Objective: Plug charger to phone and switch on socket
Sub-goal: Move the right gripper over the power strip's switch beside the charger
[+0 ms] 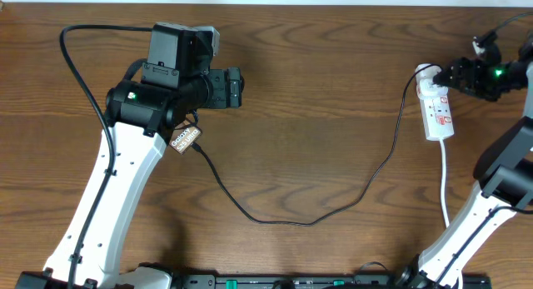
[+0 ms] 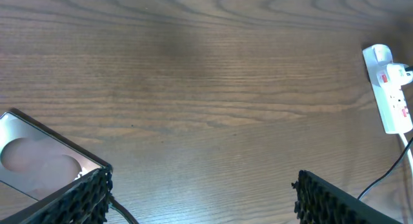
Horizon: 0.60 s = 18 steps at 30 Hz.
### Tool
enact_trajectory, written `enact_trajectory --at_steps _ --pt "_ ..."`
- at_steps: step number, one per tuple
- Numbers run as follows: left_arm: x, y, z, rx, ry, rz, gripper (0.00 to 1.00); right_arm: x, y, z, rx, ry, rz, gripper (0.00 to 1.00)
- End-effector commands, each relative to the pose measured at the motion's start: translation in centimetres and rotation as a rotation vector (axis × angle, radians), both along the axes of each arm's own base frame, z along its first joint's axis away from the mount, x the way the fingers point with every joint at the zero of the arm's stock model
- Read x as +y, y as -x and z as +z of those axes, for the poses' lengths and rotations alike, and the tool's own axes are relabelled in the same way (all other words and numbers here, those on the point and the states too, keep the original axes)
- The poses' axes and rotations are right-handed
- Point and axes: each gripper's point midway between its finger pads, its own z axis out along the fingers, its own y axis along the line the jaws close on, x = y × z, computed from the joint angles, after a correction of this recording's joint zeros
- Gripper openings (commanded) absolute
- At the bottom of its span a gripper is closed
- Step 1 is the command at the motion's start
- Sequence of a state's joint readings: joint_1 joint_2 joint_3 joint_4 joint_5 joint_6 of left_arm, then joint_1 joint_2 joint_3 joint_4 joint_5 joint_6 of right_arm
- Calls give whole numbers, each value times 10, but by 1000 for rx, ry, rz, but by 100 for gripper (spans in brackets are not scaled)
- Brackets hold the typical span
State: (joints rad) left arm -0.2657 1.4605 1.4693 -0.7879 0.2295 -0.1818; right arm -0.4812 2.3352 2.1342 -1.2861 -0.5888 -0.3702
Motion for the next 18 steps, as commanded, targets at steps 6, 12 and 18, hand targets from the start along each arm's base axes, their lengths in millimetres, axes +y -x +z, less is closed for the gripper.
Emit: enact_trajectory --at_steps 6,12,18 --pt "2 -1 9 -31 -14 -3 89 21 -10 -9 -6 9 55 99" --pt "2 -1 9 -30 -14 -3 89 16 -11 -16 34 54 19 99" --pt "2 -1 9 -31 -14 -3 89 13 -8 -20 68 62 -22 99"
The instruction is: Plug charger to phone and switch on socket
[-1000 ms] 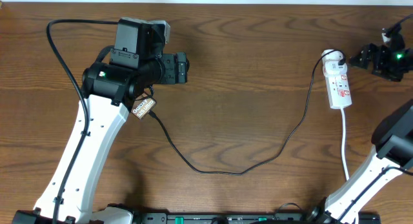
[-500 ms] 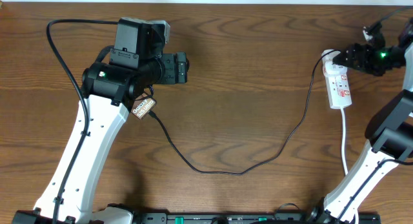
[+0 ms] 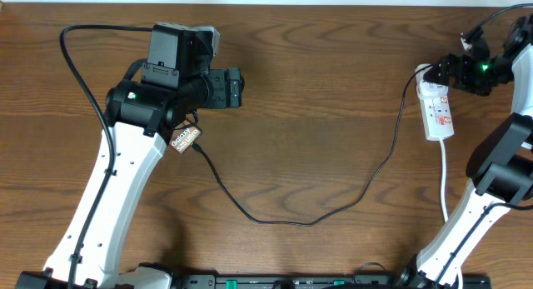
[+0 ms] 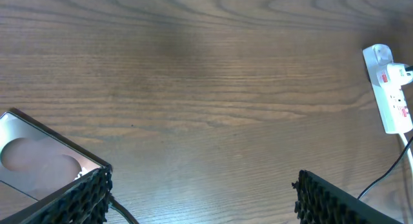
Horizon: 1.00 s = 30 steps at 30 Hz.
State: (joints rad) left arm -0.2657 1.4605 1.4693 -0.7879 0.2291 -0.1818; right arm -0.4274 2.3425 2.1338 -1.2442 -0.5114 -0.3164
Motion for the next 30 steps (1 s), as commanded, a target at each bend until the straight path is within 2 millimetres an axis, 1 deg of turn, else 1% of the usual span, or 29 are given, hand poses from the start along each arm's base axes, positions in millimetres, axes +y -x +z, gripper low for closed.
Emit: enact_trajectory --at_steps 1,7,10,13,18,30 --pt "2 -1 9 -31 -13 -3 89 2 3 -11 43 -6 -24 99" --pt "2 -1 9 -30 -13 -3 89 7 10 -26 76 -26 -25 99" --pt "2 -1 9 -31 -13 -3 89 11 13 -33 84 -47 -21 99" --pt "2 -1 9 -30 -13 -3 89 17 13 -36 77 -82 -15 99" --pt "2 -1 9 -31 -13 -3 89 20 12 -37 70 -96 -12 99" --pt "2 -1 9 -31 -13 -3 89 18 7 -37 35 -77 11 99"
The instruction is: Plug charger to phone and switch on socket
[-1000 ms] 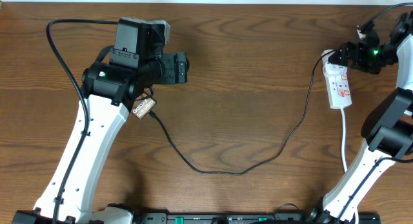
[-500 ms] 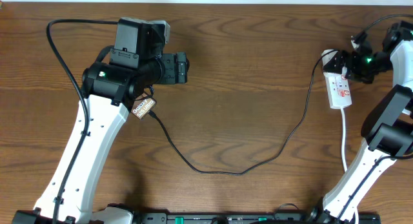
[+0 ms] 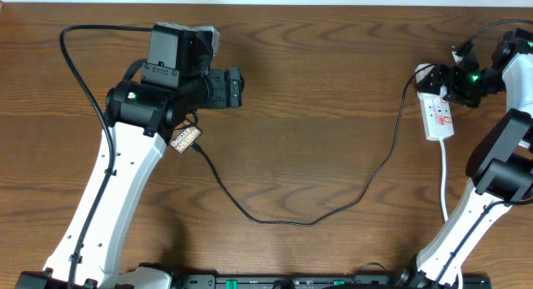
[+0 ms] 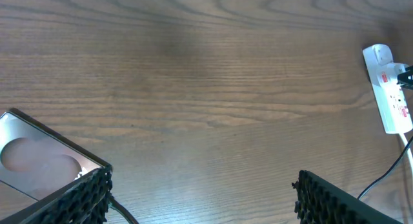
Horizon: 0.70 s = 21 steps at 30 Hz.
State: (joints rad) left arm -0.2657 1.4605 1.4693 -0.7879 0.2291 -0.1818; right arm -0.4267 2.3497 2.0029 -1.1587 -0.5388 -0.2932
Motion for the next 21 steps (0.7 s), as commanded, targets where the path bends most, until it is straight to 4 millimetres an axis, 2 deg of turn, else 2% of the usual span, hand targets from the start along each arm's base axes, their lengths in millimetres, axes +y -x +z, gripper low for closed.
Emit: enact_trajectory --at_steps 1,12,21 --pt "2 -1 9 -31 -13 -3 89 9 -2 -2 -14 -24 27 99" --pt "2 -1 9 -31 -13 -3 89 12 3 -3 12 -36 25 99" --pt "2 -1 9 -31 -13 -3 89 27 0 -3 17 -38 53 99"
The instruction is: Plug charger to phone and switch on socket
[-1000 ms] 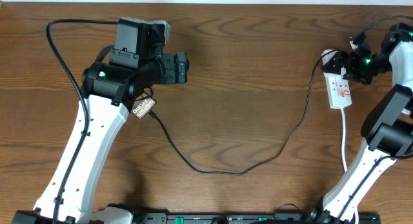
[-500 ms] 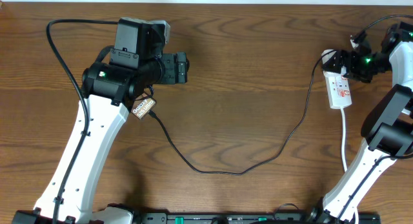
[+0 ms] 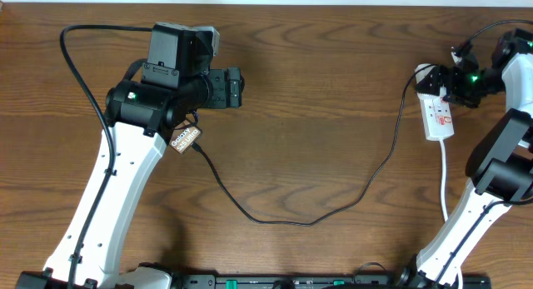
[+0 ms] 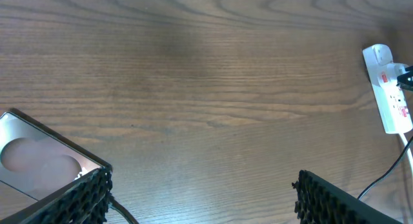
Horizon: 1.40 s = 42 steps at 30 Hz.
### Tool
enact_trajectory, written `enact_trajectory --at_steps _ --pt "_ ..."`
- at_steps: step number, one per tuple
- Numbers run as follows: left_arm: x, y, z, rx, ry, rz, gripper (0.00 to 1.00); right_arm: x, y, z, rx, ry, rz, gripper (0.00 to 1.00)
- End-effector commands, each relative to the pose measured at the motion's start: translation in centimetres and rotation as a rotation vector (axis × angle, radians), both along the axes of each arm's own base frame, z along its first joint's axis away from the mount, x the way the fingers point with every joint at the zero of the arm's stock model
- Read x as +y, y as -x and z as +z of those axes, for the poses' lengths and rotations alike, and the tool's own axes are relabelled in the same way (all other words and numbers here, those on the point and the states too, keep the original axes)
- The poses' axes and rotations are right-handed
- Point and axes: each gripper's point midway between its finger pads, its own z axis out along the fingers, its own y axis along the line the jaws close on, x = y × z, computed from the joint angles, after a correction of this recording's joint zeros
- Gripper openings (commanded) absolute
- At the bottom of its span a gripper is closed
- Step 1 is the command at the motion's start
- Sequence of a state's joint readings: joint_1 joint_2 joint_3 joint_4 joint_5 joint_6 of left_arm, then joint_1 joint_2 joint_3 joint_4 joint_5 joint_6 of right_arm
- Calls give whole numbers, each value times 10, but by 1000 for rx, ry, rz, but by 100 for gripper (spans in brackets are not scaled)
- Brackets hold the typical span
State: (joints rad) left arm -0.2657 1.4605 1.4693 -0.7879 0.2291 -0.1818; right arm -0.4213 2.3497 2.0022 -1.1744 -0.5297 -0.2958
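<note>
The phone (image 3: 185, 139) lies on the table, mostly hidden under my left arm; its silver corner (image 4: 39, 161) shows in the left wrist view. A black cable (image 3: 291, 216) runs from it to the white power strip (image 3: 438, 114), where a white plug (image 3: 427, 72) sits at the far end. My right gripper (image 3: 448, 83) is shut, its tip on the strip beside the red switch (image 4: 382, 76). My left gripper (image 3: 238, 87) hovers open and empty, its fingers (image 4: 84, 198) spread wide over bare wood.
The strip's white lead (image 3: 444, 185) runs toward the front edge past the right arm's base. A black cable (image 3: 79, 68) loops round behind my left arm. The wooden table (image 3: 316, 139) lies bare between the arms.
My right gripper was first at the strip's far end, beside the plug. Then it stood a little farther back and right of it. By 0.7 s ago it had come down onto the strip near the switch, where it stays. The left arm, phone and cable never moved.
</note>
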Motion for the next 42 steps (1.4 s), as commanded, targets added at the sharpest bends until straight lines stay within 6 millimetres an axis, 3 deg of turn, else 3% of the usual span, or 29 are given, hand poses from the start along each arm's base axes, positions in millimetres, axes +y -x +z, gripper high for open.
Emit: enact_trajectory --at_steps 1,10,22,29,37,42 --pt "2 -1 9 -30 -13 -3 89 26 -4 -2 -1 -40 48 99" --pt "2 -1 9 -30 -13 -3 89 34 -9 -6 2 -31 40 99" --pt "2 -1 9 -31 -13 -3 89 44 4 -20 38 -87 41 99" --pt "2 -1 9 -30 -13 -3 89 28 7 -22 74 1 25 99" --pt "2 -1 9 -30 -13 -3 89 1 1 1 59 60 -20 99" --pt "2 -1 9 -31 -13 -3 89 -1 0 3 53 61 -22 99"
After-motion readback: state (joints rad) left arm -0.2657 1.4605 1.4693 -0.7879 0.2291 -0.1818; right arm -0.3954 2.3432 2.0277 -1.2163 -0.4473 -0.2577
